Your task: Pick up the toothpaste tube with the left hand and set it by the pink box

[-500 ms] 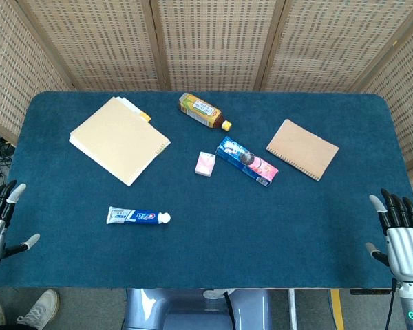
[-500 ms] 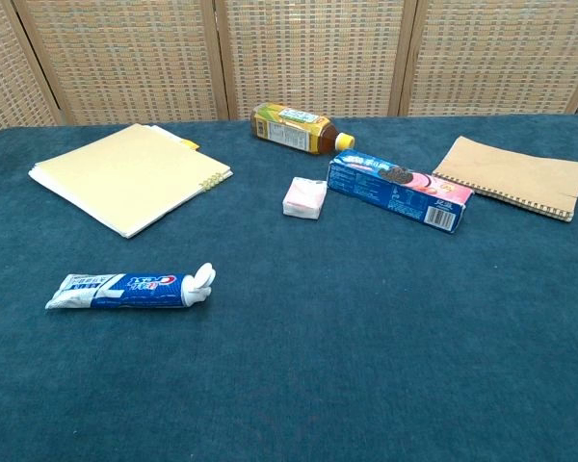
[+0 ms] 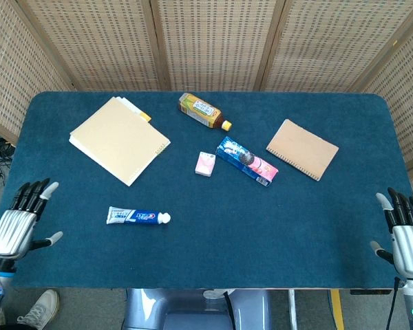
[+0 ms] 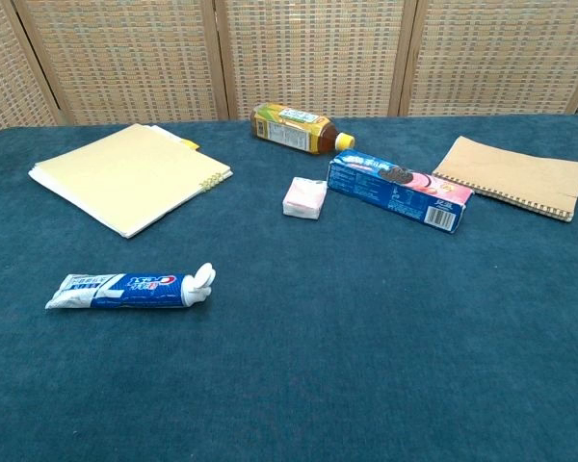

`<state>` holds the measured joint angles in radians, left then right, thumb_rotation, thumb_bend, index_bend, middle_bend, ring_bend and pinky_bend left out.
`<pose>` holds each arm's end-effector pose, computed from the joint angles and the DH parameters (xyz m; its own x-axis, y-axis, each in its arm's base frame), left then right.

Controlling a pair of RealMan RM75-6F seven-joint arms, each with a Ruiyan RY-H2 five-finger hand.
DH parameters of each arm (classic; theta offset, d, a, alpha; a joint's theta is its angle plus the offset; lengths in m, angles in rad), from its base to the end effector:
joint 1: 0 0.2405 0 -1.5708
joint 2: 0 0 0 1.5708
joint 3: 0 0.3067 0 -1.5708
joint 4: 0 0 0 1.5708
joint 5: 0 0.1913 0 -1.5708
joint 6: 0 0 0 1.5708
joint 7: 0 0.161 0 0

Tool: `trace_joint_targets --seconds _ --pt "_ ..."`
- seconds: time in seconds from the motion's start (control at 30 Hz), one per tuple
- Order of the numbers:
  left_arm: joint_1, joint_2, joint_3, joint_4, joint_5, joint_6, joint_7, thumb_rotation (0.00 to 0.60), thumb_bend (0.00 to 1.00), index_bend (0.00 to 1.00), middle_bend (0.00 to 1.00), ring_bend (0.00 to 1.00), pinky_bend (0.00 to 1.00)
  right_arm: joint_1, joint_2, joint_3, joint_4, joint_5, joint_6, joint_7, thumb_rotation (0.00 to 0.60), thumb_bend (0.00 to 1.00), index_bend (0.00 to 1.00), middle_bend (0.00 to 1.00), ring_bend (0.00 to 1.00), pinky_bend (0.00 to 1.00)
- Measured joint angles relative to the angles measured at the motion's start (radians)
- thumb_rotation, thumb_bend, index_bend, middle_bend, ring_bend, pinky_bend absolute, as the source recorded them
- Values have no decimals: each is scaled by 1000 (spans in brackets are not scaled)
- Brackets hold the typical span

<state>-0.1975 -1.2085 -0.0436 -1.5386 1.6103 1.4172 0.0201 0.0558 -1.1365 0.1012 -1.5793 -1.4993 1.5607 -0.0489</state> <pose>-0.3214 0.2359 0.1541 0.4193 0.0272 0.9074 0.8882 -0.2188 -0.4039 -0.3506 -0.1991 0.2142 0.4491 0.1127 0.8863 -0.8930 0.0248 0.4493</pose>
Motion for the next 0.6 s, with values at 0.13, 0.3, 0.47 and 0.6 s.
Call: trace_joint_targets --seconds 0.13,0.3,0.47,0.6 --pt "-74 -30 -11 -6 7 -99 27 600 0 0 0 0 37 3 -3 7 10 18 -11 -1 600 0 0 0 0 0" --pt "-210 -94 -29 10 7 -294 81 600 0 100 26 127 198 8 -12 18 16 49 -24 -31 600 0 0 0 0 0" --pt "-309 -173 -41 41 -37 -433 180 600 80 233 161 242 307 8 -16 22 24 72 -34 -44 600 0 0 0 0 0" --pt "-345 -220 -41 80 -80 -479 225 600 154 257 196 269 332 6 -18 25 29 85 -38 -48 600 0 0 0 0 0"
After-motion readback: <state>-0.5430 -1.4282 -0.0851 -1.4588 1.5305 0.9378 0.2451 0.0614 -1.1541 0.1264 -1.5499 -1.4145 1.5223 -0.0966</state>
